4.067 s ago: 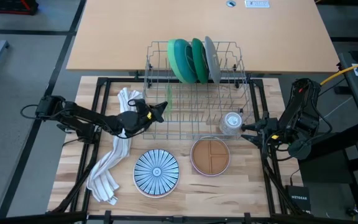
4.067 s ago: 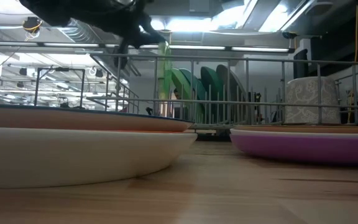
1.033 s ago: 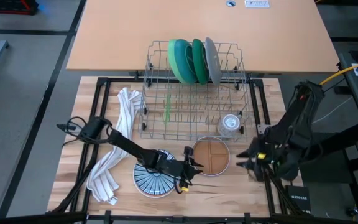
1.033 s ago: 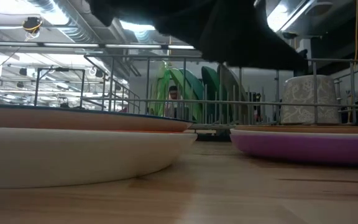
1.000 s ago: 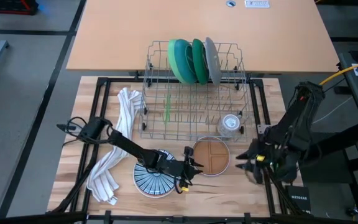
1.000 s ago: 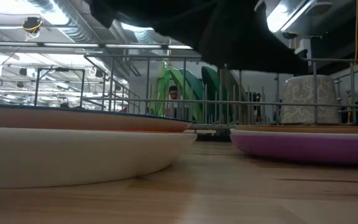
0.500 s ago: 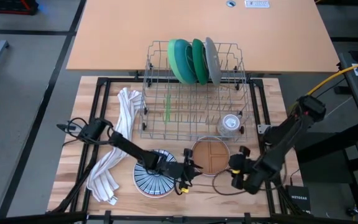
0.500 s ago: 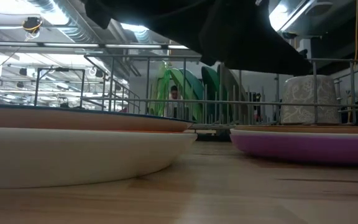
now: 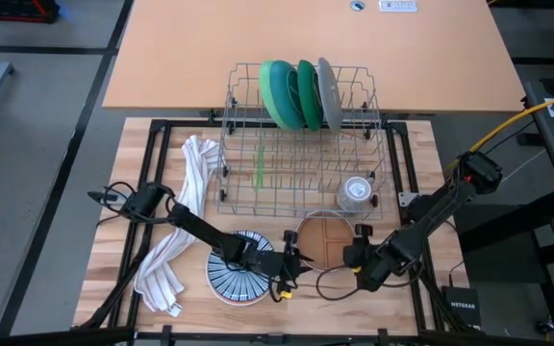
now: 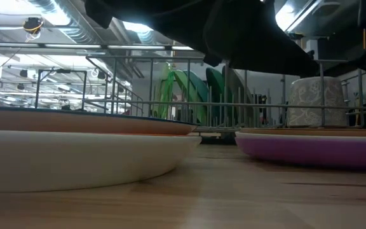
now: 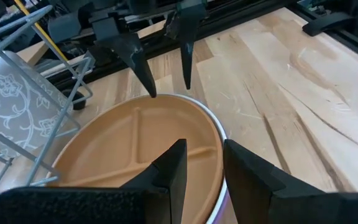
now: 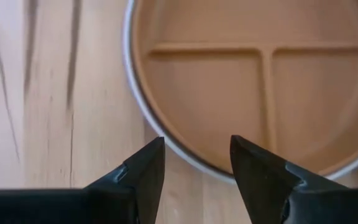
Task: Sort dishes
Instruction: Put the brown plate into the dish rack
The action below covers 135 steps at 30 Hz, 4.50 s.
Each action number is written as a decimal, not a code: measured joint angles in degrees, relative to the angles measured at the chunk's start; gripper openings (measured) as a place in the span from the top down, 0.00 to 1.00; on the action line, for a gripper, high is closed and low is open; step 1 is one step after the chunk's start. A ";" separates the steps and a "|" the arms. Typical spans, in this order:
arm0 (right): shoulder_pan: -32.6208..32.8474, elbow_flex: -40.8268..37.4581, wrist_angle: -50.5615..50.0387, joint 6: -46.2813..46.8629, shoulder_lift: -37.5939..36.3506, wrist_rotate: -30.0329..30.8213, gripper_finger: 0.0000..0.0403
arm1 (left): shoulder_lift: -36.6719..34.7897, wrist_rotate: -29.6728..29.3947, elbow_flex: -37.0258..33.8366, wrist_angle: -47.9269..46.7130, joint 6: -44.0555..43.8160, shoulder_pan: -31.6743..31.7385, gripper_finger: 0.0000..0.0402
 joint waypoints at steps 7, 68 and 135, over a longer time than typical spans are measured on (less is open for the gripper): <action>0.00 0.00 1.15 -6.20 0.02 -0.74 0.54 | -0.02 0.00 0.00 -0.05 -0.78 0.00 0.76; -8.24 9.44 12.74 -11.83 7.13 -18.98 0.93 | -0.02 5.49 -0.02 -0.52 -2.50 -0.26 0.76; -8.22 20.66 4.68 -7.80 7.06 -22.58 0.57 | -0.77 15.43 0.00 0.73 -3.93 -0.77 1.00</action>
